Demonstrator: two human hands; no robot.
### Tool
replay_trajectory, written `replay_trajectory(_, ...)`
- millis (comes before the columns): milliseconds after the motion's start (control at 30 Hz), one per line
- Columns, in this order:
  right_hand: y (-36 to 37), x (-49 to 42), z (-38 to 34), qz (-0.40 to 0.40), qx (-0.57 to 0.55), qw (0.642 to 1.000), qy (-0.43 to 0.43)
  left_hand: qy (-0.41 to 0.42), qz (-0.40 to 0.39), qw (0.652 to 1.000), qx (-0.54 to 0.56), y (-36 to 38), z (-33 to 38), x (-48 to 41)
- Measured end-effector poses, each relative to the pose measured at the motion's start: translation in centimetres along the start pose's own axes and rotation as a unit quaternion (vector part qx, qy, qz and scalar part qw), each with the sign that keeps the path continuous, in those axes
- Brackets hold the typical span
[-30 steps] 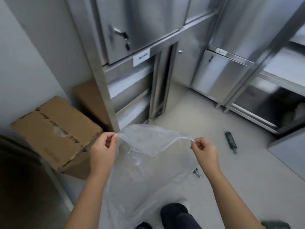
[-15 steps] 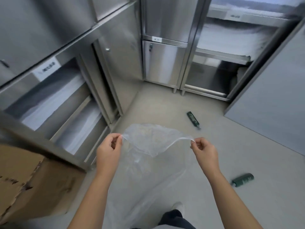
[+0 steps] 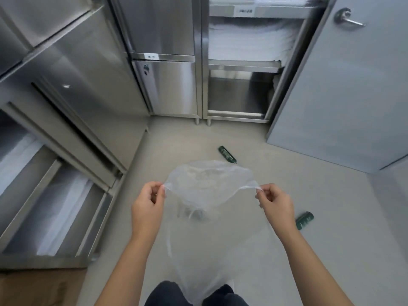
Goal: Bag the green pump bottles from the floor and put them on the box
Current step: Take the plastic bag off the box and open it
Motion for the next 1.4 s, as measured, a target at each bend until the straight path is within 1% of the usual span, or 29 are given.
replay_trajectory(167,-0.2,-1.2,-0.1,0.03,0.001,0.999,0.019,0.01,-0.039,0.999,0.004,1.1,0.0,-3.0)
replay_trajectory(300,1.8,-2.8,-1.4,0.044,0.004,0.999,0.026,0.015,-0.068,0.997,0.011,0.2,-0.8,-6.2)
replay_trajectory(467,7.1,-5.8,-4.5,0.067,0.008,0.997,0.034,0.028,-0.101,0.995,0.007,-3.6,-2.9,-12.0)
replay_trajectory(700,16.0,-11.3,-9.1,0.07,0.009,0.996,0.047,0.043,-0.142,0.989,-0.014,-9.9,-5.6,-21.1)
replay_trajectory(867,20.4,-16.5,-10.9,0.018,0.029,0.999,0.038,0.029,-0.11,0.993,-0.015,-11.9,-7.3,-25.3)
replay_trajectory(967,23.0,-20.5,-11.3,-0.019,0.039,0.999,0.027,-0.009,-0.086,0.996,-0.013,-12.2,-9.4,-27.5)
replay_trajectory(1000,26.0,-25.0,-9.6,-0.072,0.059,0.996,0.009,-0.033,-0.035,0.998,-0.028,-11.2,-12.8,-29.4)
replay_trajectory(1033,28.5,-29.4,-7.8,-0.104,0.075,0.992,-0.003,-0.056,0.016,0.998,-0.031,-9.8,-16.5,-31.7)
replay_trajectory(1067,28.7,-30.0,-7.8,-0.104,0.077,0.992,0.005,-0.066,0.017,0.997,-0.032,-9.7,-16.8,-32.5)
replay_trajectory(1133,31.7,-34.1,-3.4,-0.112,0.062,0.992,-0.022,-0.053,0.026,0.998,-0.024,-6.2,-21.9,-34.6)
replay_trajectory(1233,32.7,-34.4,-2.8,-0.095,0.016,0.995,-0.02,-0.047,0.023,0.998,-0.02,-5.9,-22.5,-35.7)
replay_trajectory(1333,33.4,-34.1,-2.6,-0.091,-0.002,0.995,-0.043,-0.028,0.021,0.999,-0.028,-6.0,-22.7,-36.2)
replay_trajectory(1400,33.7,-35.0,-1.7,-0.083,-0.012,0.996,-0.04,-0.023,0.023,0.999,-0.038,-5.7,-23.3,-37.0)
Point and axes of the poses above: each hand's wrist, its own x-axis away from the middle knuckle, its own y-axis out of the palm, z = x × y, the point moved 3 cm from there along -x, towards the middle knuckle, and after that the axes turned 13 degrees about -z, right-handed, at the moved point
